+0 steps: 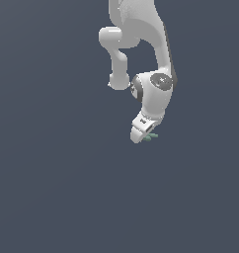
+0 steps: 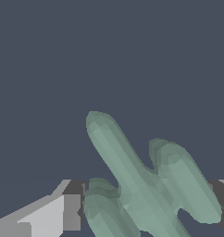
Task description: Pick up the object and move it to a goal position.
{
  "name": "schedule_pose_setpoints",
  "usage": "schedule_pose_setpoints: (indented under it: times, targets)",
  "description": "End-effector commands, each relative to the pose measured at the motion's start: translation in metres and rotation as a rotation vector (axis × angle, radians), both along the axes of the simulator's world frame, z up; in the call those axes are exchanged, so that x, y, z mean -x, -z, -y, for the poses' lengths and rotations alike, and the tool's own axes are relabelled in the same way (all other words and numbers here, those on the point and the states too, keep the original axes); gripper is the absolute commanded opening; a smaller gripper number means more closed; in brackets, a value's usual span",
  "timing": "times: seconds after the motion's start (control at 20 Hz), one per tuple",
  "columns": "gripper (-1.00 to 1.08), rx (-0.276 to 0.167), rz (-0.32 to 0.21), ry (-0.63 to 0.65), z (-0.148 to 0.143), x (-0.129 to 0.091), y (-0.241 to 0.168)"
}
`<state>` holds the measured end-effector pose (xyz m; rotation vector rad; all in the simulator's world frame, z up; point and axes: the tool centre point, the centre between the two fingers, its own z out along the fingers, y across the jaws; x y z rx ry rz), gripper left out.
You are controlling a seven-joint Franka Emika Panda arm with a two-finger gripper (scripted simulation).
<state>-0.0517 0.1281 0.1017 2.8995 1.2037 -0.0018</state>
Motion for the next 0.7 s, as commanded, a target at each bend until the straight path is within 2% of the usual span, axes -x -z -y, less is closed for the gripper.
schedule_pose_setpoints:
  times: [0.0,0.65]
  targets:
    - [-1.0,0.0,0.001,0.0,0.008,0.005,-0.023]
    - [-1.0,-0.004,0.0,-0.002,0.052,0.036,-0.154]
